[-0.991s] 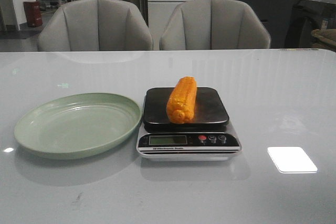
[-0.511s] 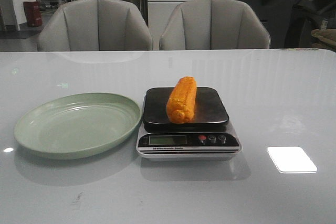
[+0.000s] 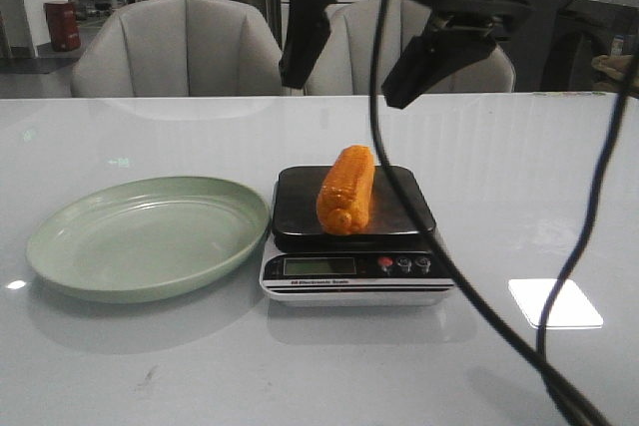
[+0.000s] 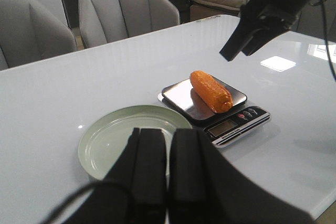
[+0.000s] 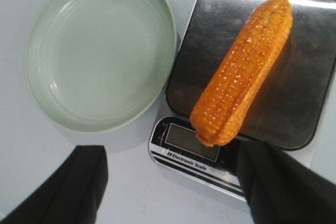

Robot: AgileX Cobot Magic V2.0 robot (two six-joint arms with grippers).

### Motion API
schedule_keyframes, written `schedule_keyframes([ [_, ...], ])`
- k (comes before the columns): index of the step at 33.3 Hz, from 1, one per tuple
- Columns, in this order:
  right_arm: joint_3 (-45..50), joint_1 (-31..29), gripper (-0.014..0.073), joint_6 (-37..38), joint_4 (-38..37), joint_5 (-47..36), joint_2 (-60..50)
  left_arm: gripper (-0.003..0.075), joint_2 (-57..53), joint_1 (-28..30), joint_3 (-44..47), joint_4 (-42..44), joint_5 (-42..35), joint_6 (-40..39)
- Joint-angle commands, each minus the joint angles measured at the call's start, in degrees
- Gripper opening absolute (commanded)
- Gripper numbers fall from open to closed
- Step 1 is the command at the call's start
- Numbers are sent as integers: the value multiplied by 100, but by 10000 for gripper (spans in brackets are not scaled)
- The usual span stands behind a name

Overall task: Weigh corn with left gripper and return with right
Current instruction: 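Lower the right gripper over the corn cob on the scale and grasp it, then lift the corn cob with the right gripper and lower it onto the plate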

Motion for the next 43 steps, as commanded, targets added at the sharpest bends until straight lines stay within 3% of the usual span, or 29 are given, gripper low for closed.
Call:
schedule_keyframes([
  [1,-578,1,605,553,-397,99,239,114,72,5,-134,22,-442,-9],
  [16,-1820,1,605,1666,-954,1342,1588,114,72,-6,-134,22,-442,-9],
  [21,-1856,-11,596,1802,-1003,1255,1759,114,72,-6,-134,22,-442,-9],
  [24,-1862,-22,535,1908,-1003,1139,1830,114,72,-6,-134,22,-442,-9],
  [31,-1868,-62,295,1935,-1003,1074,1961,114,72,-6,-134,22,-442,-9],
  [43,-2554,438,281,1918,-938,776,1982,114,72,-6,-134,22,-442,-9],
])
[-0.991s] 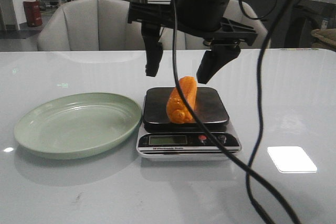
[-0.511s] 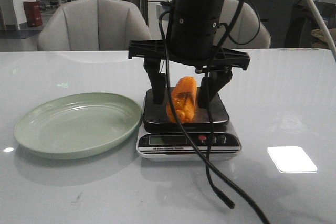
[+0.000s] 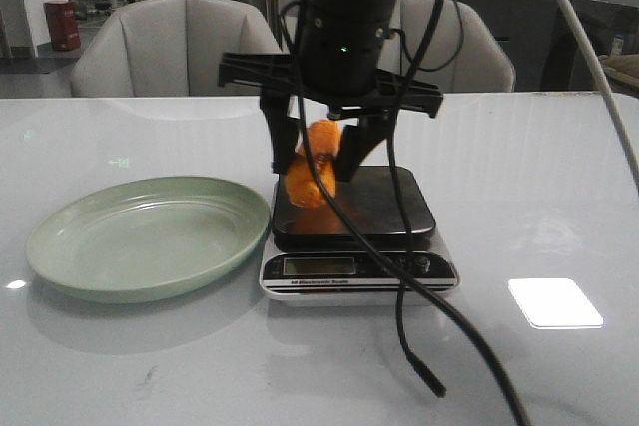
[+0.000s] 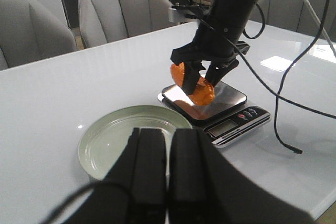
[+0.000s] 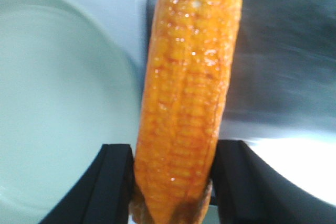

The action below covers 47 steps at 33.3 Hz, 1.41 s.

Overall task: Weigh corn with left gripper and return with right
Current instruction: 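Lift the corn cob with the right gripper and lower it onto the plate, then open the right gripper and raise it away from the plate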

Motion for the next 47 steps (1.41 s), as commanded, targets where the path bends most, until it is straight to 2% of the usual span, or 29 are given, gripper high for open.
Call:
schedule_keyframes([
  [1,-292,264,281,-13,-32,-447,-292,114,72,-6,-134,22,-442,-9],
  [8,-292,684,282,-13,80,-1184,-3,114,72,-6,-134,22,-442,-9],
  [17,-292,848,298,-13,745,-1851,393,114,72,-6,-134,22,-442,-9],
  [23,-292,854,500,-13,795,-1873,491,114,72,-6,-134,22,-442,-9],
  [26,-308,836,568,-13,789,-1867,483,114,72,-6,-134,22,-442,-9],
  [31,-608,711,575,-132,761,-1432,444,114,72,-6,-134,22,-442,-9],
  [37,-1018,481,575,-795,605,-498,234,114,72,-6,-134,22,-442,-9],
  [47,-1069,-121,575,-1959,605,713,-172,114,72,-6,-134,22,-442,-9],
])
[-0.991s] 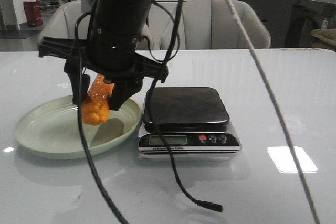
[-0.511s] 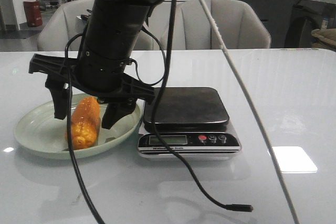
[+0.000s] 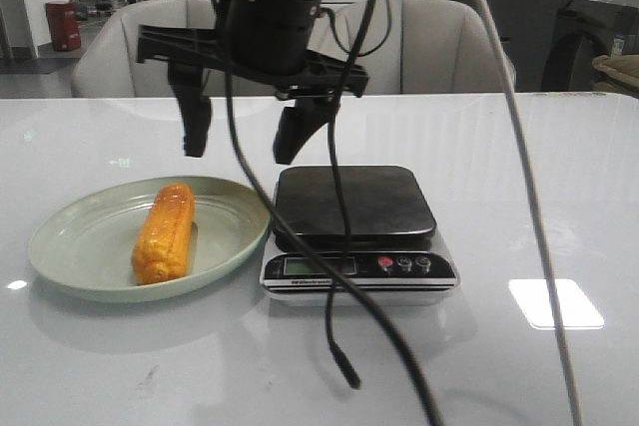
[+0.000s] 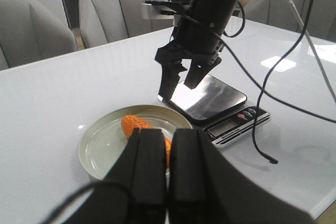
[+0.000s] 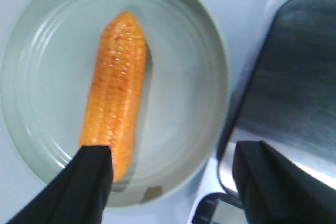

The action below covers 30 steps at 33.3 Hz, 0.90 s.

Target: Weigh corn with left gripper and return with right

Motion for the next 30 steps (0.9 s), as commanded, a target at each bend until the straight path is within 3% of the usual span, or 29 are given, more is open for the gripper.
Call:
schedule_keyframes([
  [1,-196,-293,575,-512,-66,302,-546,114,72,-6,-134,22,-442,-9],
  [8,-190,-953,575,-1432,-105,1055,-927,114,72,-6,-134,22,-442,-9],
  [14,251,-1492,575,-1705,-830,1351,-1461,114,72,-6,-134,22,-442,-9],
  [22,2222,-2052,575,-1884,-877,237,-2848,114,72,-6,-134,22,-442,-9],
  [30,3751,-2134,575,-2037,-768,-970,-4548,114,72,-6,-134,22,-442,-9],
])
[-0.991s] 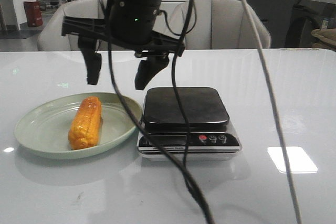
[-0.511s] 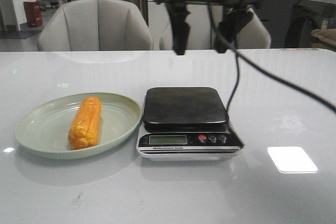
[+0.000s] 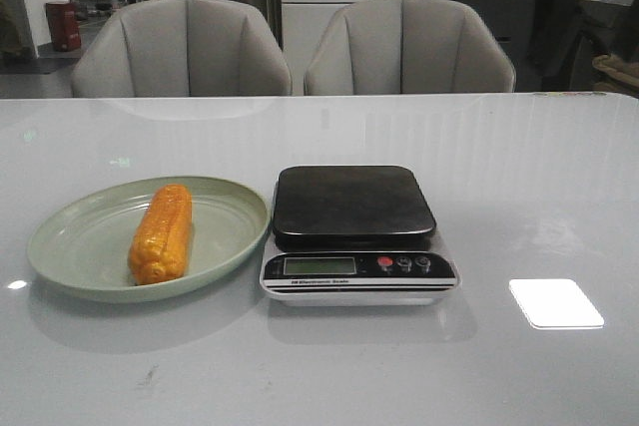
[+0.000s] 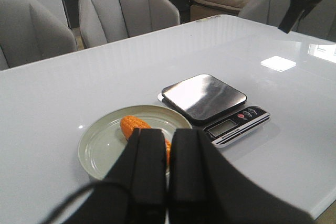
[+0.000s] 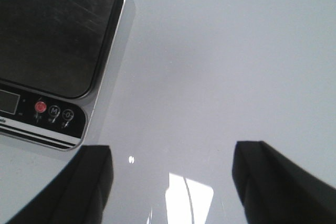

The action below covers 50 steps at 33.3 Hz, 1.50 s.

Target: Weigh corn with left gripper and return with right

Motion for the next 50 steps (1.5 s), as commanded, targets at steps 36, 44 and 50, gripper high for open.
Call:
schedule_keyframes([
  [36,5527,334,575,-238,280,-4673,-7561,114,72,-6,-134,22,-442,-9],
  [44,5655,334,553,-238,280,-4721,-7580,114,72,-6,-134,22,-442,-9],
  [50,5655,334,209,-238,280,-4700,-7580,114,72,-6,-134,22,-442,-9],
])
